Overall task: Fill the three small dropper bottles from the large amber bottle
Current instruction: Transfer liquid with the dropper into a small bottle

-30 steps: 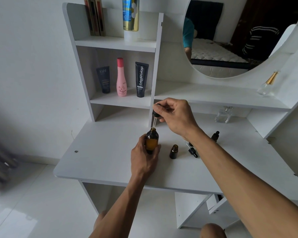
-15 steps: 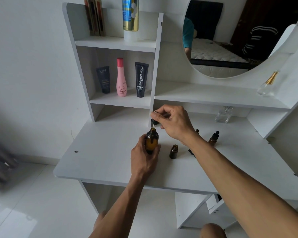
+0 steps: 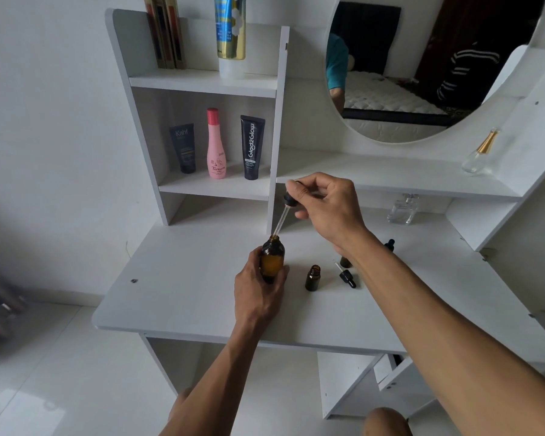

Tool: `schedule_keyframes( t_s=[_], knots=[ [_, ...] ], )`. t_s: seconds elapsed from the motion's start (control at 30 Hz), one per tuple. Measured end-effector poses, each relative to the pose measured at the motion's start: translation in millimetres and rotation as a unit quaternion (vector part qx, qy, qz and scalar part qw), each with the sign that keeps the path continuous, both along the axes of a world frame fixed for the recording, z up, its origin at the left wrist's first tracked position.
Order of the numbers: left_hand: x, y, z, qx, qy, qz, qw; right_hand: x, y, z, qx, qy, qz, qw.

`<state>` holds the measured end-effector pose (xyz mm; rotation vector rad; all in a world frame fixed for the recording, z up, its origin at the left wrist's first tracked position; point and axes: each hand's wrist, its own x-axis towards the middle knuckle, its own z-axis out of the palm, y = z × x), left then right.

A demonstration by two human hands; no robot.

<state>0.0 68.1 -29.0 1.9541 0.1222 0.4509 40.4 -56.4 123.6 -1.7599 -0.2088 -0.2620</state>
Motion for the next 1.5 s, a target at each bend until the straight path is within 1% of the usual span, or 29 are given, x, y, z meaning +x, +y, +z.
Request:
schedule_keyframes(
  t_s=[0.2, 0.47, 0.67, 0.83, 1.03, 1.27, 1.5],
  knots=[
    [0.0, -0.2, 0.6, 0.001, 0.002, 0.0, 1.0, 1.7, -6.6, -7.6, 0.119, 0.045, -0.015, 0.992],
    [-1.2, -0.4, 1.2, 0.003, -0.004, -0.001, 1.0, 3.8, -19.9, -9.4, 0.261, 0.093, -0.03, 0.96],
    [-2.3, -0.2, 3.0, 0.01, -0.006, 0.001, 1.0, -5.8, -47.7, -5.3, 0.322, 0.097, -0.054, 0.94],
    [-3.3, -1.2, 4.6, 0.007, -0.001, 0.001, 1.0, -14.5, -78.3, -11.3, 0.323, 0.102, -0.1, 0.935],
    [-4.1, -1.7, 5.9, 0.011, 0.002, 0.007, 1.0, -22.3, -90.0, -36.4, 0.298, 0.116, -0.12, 0.94],
    [-3.5, -2.0, 4.9, 0.012, 0.005, 0.01, 1.0, -23.7, -89.1, -59.4, 0.281, 0.13, -0.129, 0.942],
    [-3.7, -2.4, 5.3, 0.015, 0.005, 0.011, 1.0, -22.3, -89.4, -61.8, 0.276, 0.132, -0.123, 0.944]
  ],
)
